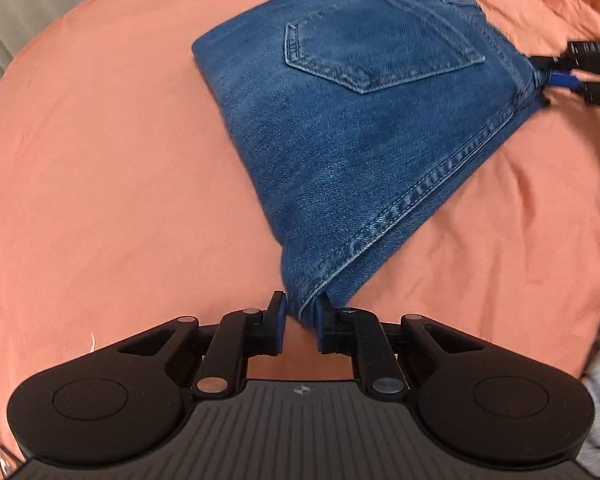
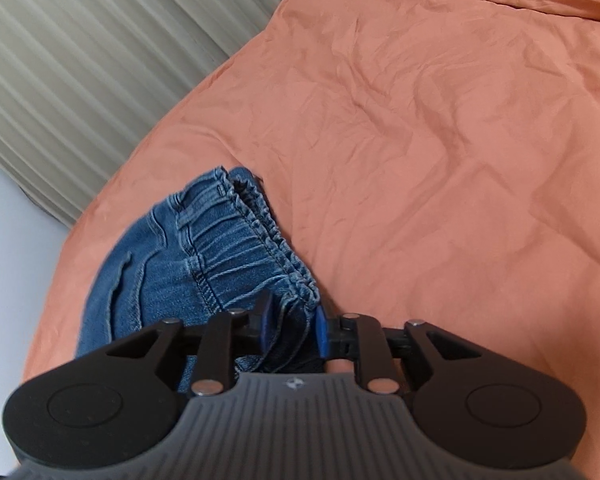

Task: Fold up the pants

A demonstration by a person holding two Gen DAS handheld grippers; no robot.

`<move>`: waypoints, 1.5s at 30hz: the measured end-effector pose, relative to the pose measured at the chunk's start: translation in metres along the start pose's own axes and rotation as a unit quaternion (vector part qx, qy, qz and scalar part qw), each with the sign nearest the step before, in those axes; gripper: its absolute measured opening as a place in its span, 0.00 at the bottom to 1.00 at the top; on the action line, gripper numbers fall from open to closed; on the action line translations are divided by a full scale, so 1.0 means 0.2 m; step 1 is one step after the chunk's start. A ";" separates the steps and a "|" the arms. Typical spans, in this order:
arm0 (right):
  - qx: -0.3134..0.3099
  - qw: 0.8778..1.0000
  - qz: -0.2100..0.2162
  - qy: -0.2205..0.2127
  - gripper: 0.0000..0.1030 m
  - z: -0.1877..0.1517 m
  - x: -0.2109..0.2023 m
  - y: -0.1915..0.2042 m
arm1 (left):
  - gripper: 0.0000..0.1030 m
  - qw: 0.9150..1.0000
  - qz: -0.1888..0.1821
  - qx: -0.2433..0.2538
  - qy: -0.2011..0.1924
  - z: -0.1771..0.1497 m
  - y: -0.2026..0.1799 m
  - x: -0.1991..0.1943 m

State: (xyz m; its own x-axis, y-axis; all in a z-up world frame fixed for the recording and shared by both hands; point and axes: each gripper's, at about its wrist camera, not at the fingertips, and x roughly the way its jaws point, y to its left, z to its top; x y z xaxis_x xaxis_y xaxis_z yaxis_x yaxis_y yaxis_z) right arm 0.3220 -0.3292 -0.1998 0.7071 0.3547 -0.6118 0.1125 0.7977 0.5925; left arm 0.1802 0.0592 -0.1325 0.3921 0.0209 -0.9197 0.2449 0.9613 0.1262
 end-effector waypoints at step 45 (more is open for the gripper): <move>0.093 0.990 0.092 0.052 0.49 0.02 0.14 -0.11 | 0.57 0.938 -0.197 -0.263 -0.108 0.36 0.40 0.36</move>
State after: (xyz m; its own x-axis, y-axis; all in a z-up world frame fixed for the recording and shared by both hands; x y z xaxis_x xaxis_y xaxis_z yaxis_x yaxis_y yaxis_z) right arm 0.3421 -0.3392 -0.2277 0.6534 0.5413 -0.5292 0.1222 0.6144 0.7794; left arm 0.2914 0.1183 -0.1628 0.5482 -0.3654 -0.7523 -0.0404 0.8869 -0.4602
